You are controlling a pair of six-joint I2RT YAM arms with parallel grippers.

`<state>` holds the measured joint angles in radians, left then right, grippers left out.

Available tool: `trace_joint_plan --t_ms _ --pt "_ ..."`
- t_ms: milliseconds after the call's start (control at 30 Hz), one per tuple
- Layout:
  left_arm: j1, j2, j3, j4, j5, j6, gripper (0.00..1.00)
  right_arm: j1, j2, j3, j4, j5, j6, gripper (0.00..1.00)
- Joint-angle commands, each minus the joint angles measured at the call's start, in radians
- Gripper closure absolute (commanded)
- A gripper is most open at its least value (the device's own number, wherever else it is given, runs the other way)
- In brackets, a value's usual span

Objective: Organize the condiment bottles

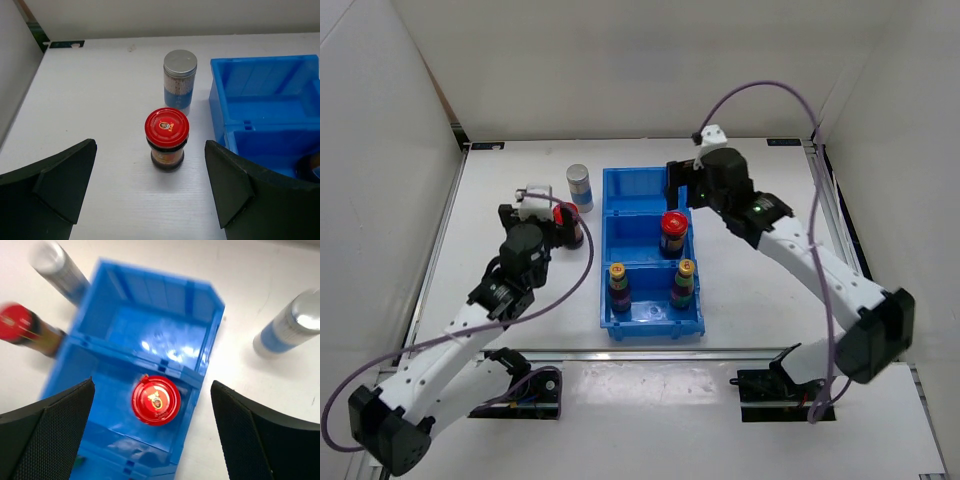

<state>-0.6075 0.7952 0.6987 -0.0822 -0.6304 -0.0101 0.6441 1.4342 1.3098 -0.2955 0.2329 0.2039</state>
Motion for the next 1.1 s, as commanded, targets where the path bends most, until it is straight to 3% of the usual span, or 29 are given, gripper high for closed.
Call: trace_joint_plan --t_ms 0,233,600,1000,1067 --pt "0.086 0.131 0.059 0.001 0.144 -0.117 0.0 0.003 -0.09 0.051 -0.051 -0.013 0.035 0.0" --pt "0.236 0.392 0.179 -0.002 0.317 -0.151 0.0 0.003 -0.271 -0.095 -0.051 -0.078 0.126 0.0" --pt "0.313 0.61 0.22 0.113 0.469 -0.2 0.0 0.003 -0.376 -0.175 -0.094 -0.101 0.14 0.0" --pt "0.313 0.694 0.171 0.122 0.426 -0.229 0.0 -0.006 -0.394 -0.173 -0.125 -0.063 0.131 0.0" --pt "0.313 0.706 0.171 0.131 0.426 -0.229 0.04 -0.006 -0.394 -0.173 -0.136 -0.063 0.131 0.0"
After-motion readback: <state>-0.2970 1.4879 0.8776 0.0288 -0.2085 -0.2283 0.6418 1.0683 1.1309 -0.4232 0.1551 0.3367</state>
